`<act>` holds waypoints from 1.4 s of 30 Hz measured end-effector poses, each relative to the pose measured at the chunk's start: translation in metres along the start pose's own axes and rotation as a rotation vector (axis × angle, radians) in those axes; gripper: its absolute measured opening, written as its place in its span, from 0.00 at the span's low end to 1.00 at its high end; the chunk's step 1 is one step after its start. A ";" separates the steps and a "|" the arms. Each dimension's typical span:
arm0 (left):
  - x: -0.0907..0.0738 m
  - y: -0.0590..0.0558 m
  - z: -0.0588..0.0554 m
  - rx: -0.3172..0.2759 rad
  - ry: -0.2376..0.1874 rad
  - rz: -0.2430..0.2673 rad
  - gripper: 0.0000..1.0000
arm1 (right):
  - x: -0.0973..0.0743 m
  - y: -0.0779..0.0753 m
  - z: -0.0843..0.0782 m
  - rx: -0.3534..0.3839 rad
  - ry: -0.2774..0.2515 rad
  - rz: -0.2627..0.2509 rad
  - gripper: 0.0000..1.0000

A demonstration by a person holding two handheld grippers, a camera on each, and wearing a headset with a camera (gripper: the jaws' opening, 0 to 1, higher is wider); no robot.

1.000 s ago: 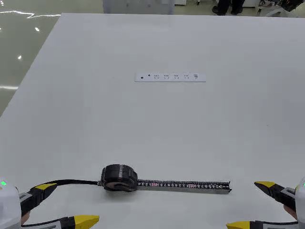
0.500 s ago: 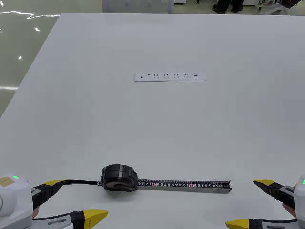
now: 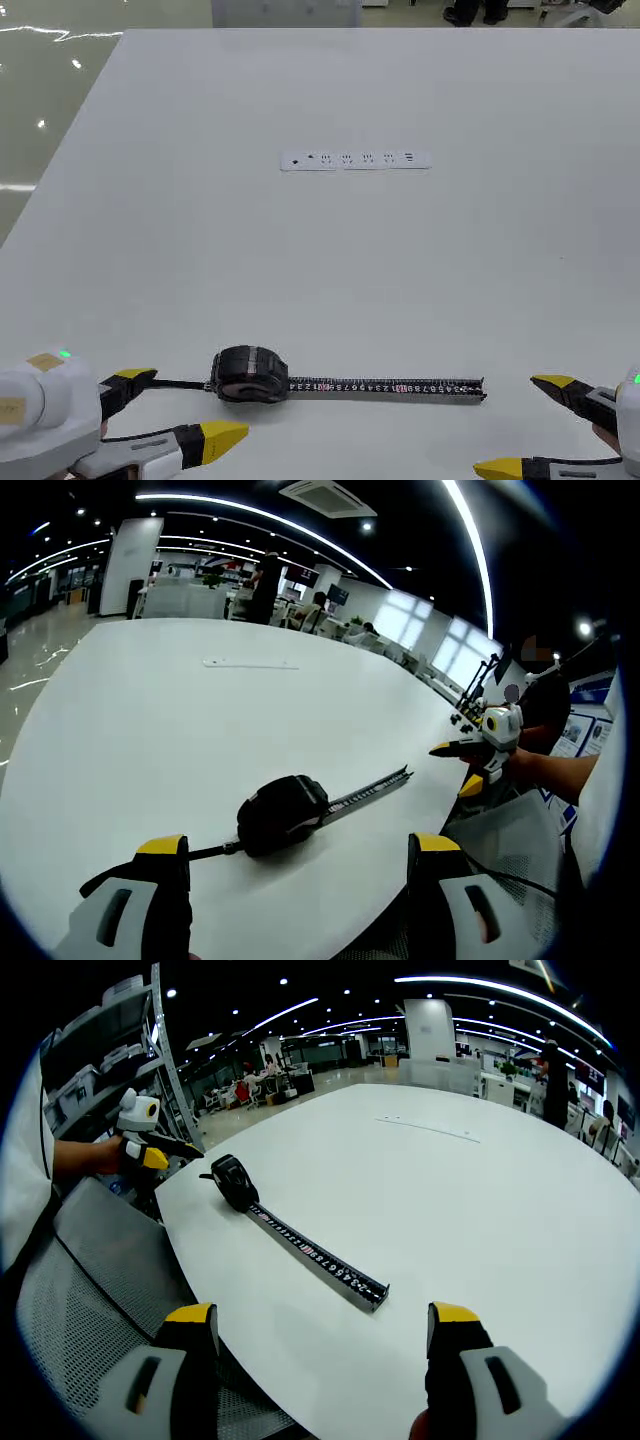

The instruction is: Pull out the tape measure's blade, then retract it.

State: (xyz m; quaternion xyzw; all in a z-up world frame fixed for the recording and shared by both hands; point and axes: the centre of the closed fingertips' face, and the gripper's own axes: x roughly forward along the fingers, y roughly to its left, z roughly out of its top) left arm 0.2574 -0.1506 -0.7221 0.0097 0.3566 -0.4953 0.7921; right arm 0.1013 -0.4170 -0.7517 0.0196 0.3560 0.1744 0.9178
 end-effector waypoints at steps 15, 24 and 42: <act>0.024 -0.010 0.005 -0.015 0.020 -0.006 0.85 | 0.004 0.001 0.002 0.001 -0.005 0.009 0.87; 0.039 -0.009 0.000 -0.055 0.040 0.010 0.85 | 0.006 0.001 0.001 0.005 -0.005 0.016 0.87; 0.061 -0.008 -0.008 -0.115 0.057 0.044 0.83 | 0.008 0.001 0.000 0.014 -0.011 0.017 0.86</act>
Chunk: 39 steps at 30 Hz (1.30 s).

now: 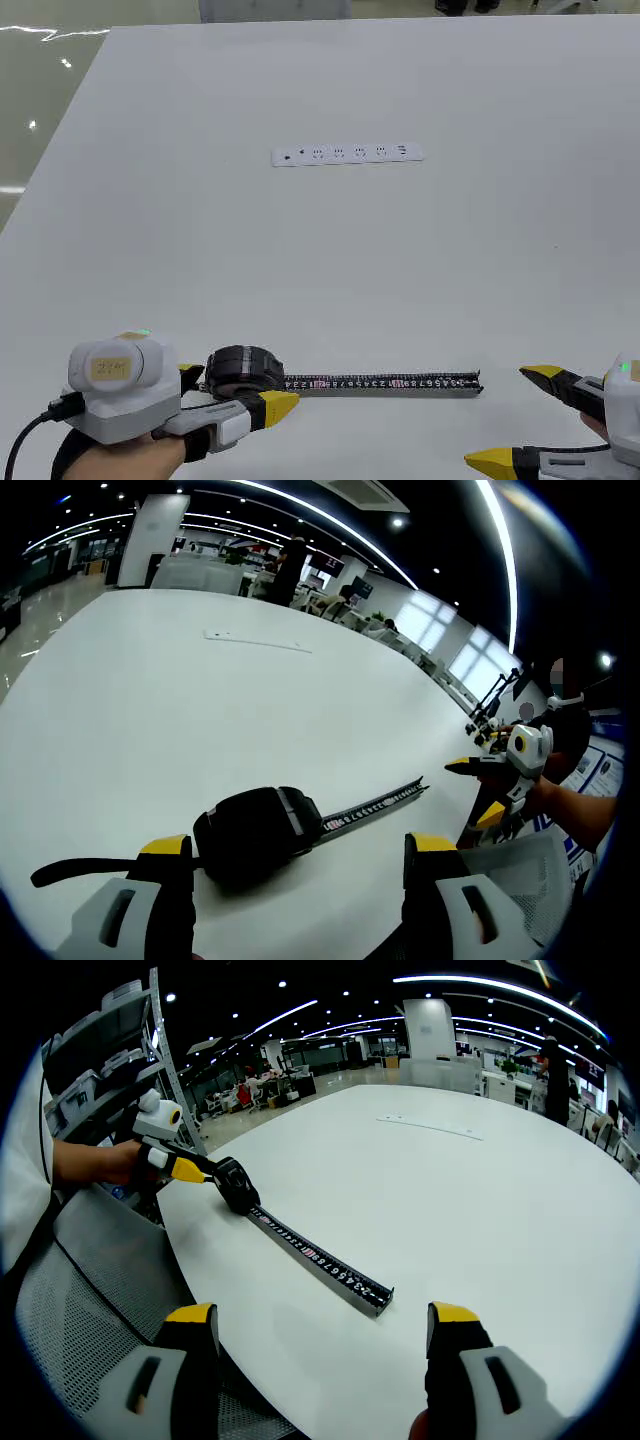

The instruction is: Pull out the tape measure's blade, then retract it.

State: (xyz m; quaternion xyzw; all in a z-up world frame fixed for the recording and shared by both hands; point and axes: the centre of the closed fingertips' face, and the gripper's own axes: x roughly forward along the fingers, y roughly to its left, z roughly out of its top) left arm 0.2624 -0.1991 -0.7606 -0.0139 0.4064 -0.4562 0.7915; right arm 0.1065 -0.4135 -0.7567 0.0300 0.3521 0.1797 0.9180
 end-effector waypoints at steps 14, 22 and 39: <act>0.005 0.002 -0.002 -0.022 0.002 0.032 0.81 | 0.002 0.000 -0.002 0.000 0.003 0.000 0.86; 0.009 0.003 -0.001 -0.041 -0.007 0.092 0.80 | 0.005 -0.001 -0.004 0.000 0.007 0.005 0.86; 0.017 0.009 0.001 -0.065 -0.043 0.232 0.78 | 0.013 -0.006 -0.004 -0.006 0.014 -0.003 0.84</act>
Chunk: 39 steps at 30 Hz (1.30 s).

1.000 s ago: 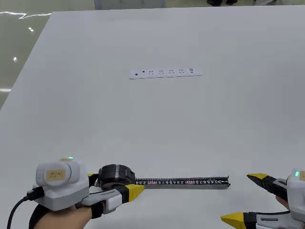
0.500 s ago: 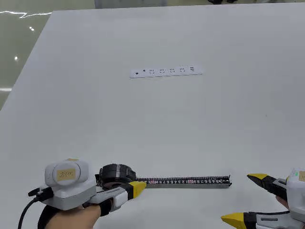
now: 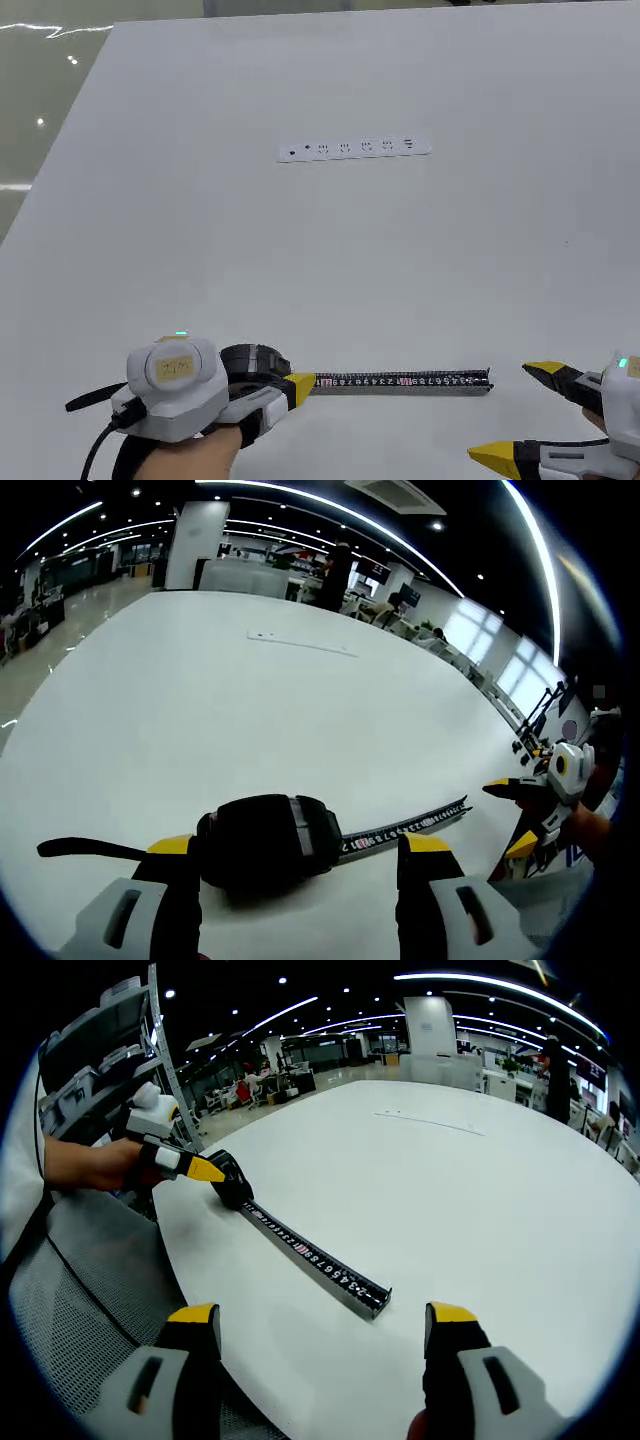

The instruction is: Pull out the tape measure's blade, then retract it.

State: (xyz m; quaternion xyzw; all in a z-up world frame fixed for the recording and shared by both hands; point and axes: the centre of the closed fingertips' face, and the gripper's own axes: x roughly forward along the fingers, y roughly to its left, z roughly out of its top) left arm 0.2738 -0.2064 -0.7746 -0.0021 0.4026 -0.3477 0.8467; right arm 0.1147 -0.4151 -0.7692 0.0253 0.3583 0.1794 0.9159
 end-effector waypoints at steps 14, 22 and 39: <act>0.004 0.007 -0.001 0.027 -0.025 0.089 0.71 | 0.006 -0.002 -0.003 -0.005 0.003 0.006 0.84; 0.006 0.012 -0.001 0.040 -0.026 0.116 0.67 | 0.008 -0.003 -0.003 -0.005 0.004 0.010 0.84; 0.009 0.018 -0.001 0.057 -0.018 0.158 0.60 | 0.013 -0.002 -0.005 -0.005 0.007 0.029 0.83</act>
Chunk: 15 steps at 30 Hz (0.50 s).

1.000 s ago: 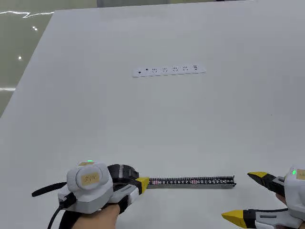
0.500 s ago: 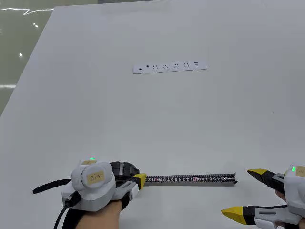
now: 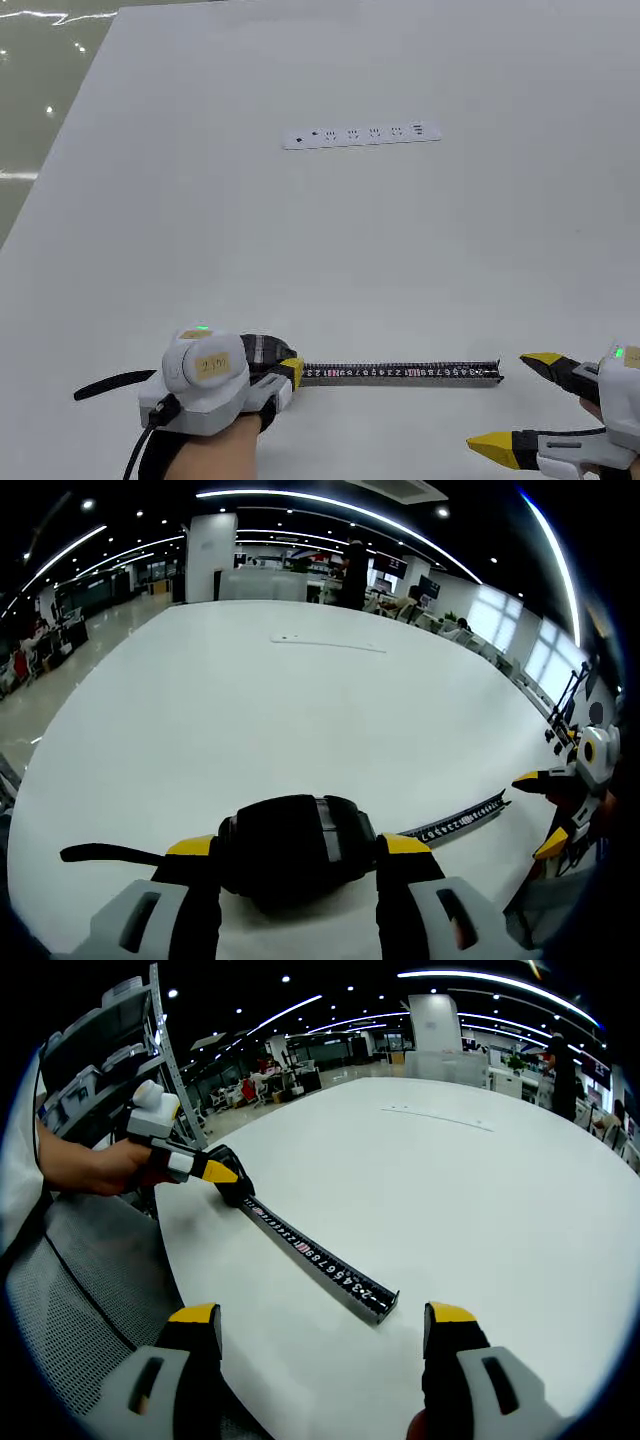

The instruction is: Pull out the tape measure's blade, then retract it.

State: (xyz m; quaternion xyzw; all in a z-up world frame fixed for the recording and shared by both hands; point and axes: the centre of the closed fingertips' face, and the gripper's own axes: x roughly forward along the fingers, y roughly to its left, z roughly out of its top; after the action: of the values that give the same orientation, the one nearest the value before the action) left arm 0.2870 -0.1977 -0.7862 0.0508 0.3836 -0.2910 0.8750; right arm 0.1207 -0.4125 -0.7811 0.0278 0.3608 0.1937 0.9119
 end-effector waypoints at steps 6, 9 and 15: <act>0.000 0.000 0.000 -0.001 0.003 -0.002 0.59 | 0.001 -0.001 0.002 -0.003 -0.001 0.002 0.83; 0.000 0.000 -0.001 -0.003 0.007 -0.006 0.59 | 0.003 -0.002 0.002 -0.006 -0.002 0.007 0.82; 0.000 0.001 -0.001 -0.002 0.008 -0.007 0.59 | 0.003 -0.004 -0.001 -0.034 0.016 0.027 0.74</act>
State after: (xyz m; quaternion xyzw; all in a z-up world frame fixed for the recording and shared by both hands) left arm 0.2871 -0.1972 -0.7872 0.0497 0.3877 -0.2934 0.8725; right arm 0.1237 -0.4150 -0.7845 0.0158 0.3642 0.2124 0.9066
